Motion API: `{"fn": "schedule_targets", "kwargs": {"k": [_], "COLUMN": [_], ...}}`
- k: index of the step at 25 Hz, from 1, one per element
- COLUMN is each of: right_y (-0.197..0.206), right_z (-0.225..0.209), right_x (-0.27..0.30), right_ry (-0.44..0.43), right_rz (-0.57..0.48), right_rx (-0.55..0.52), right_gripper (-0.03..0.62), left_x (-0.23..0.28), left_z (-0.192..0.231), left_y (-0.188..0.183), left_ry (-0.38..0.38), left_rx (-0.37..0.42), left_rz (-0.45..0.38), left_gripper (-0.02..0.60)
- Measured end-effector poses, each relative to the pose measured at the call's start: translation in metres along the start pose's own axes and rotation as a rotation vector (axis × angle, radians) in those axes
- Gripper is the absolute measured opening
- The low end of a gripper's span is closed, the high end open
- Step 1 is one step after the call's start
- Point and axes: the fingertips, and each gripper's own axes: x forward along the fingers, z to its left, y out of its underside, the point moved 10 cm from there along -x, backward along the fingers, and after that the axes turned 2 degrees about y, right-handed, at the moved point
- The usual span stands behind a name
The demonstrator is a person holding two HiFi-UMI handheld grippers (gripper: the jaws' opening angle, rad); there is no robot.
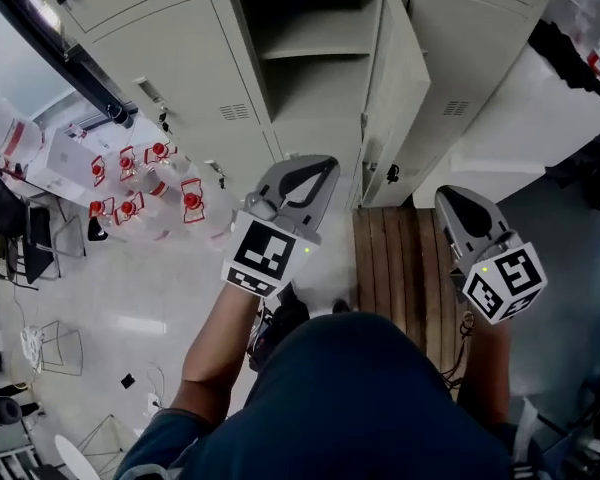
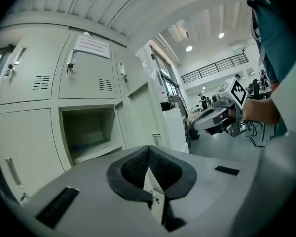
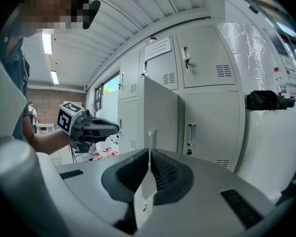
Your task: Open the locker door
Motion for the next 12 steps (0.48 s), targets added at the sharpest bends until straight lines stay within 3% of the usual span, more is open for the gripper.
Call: {"fn": "schedule_targets", "kwargs": {"k": [12], "right_y": [-0.009], "right_z": [0.018], "right_x": [0.021], "right_ry": [-0.095], "right_rz": [-0.018], "right_rx": [-0.018], "right_gripper": [0.037], "left_x": [-0.076], "left_z": [0.030], "left_y": [-0.017], "left_ry": [-0.121], "left_rx": [-0.006], "left_rz": [-0.041], "left_gripper": [0.017]}}
